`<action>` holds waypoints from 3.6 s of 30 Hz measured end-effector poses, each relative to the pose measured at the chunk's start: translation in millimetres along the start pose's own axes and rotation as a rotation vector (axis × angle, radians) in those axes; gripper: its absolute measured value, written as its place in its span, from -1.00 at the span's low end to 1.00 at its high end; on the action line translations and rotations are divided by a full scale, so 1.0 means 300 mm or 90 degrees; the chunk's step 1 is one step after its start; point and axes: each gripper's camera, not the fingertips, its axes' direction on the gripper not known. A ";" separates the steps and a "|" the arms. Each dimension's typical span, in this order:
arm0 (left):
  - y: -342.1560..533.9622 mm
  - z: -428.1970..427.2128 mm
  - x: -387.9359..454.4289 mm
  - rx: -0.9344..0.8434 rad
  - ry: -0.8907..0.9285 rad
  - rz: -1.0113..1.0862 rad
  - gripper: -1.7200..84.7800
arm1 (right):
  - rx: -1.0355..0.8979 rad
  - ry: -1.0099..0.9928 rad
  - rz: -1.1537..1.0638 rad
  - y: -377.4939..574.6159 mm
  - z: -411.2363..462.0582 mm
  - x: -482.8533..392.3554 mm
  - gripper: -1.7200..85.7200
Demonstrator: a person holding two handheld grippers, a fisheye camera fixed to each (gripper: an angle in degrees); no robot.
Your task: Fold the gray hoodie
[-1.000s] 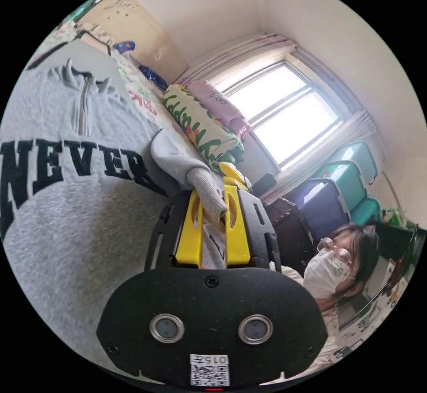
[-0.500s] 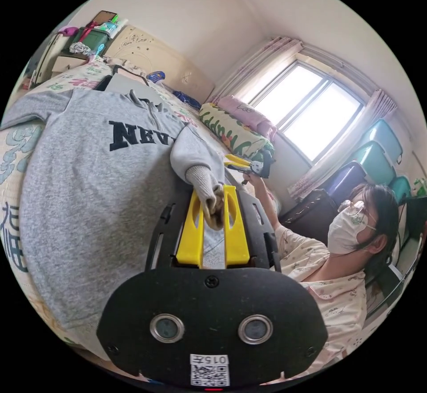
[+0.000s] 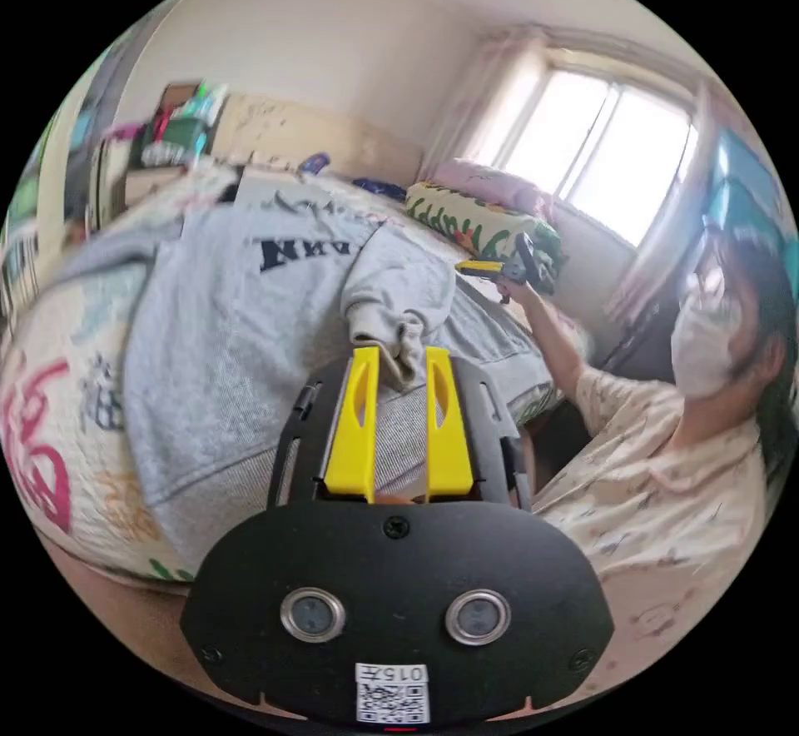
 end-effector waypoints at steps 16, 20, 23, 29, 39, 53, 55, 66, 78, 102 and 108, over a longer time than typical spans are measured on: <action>-0.062 0.488 0.619 -0.227 -0.065 0.319 -0.88 | 0.003 -0.002 0.012 0.236 0.095 0.121 -0.97; -0.079 0.480 0.678 -0.224 -0.050 0.315 -0.88 | 0.040 0.016 0.061 0.327 0.035 0.197 -0.90; -0.140 0.390 0.628 -0.174 0.036 0.275 -0.85 | 0.128 -0.022 0.066 0.364 -0.100 0.190 -0.81; -0.309 0.229 0.369 -0.059 -0.020 0.084 -0.77 | 0.280 -0.258 -0.285 0.383 -0.418 -0.243 -0.77; -0.524 0.412 0.150 -0.251 0.125 -0.055 -0.77 | 0.181 -0.348 -0.486 0.385 -0.375 -0.666 -0.80; -0.857 0.239 0.374 -0.336 -0.074 0.154 -0.94 | 0.106 -0.432 -0.444 0.609 -0.308 -0.605 -0.98; -0.906 0.206 0.364 -0.345 -0.073 0.152 -0.94 | 0.108 -0.421 -0.448 0.638 -0.307 -0.611 -0.98; -1.185 -0.142 0.162 -0.272 0.016 0.090 -0.88 | 0.130 -0.369 -0.457 0.792 -0.294 -0.633 -0.98; -1.178 -1.178 -1.122 0.233 -0.123 -0.538 -0.63 | 0.130 -0.370 -0.457 0.891 -0.254 -0.634 -0.98; -1.423 -1.251 -1.366 0.345 -0.355 -0.475 -0.96 | 0.220 -0.334 -0.431 1.024 -0.210 -0.676 -0.97; -1.588 -0.691 -0.167 0.279 -0.370 0.381 -0.95 | 0.337 -0.387 -0.266 1.050 -0.315 -0.533 -0.90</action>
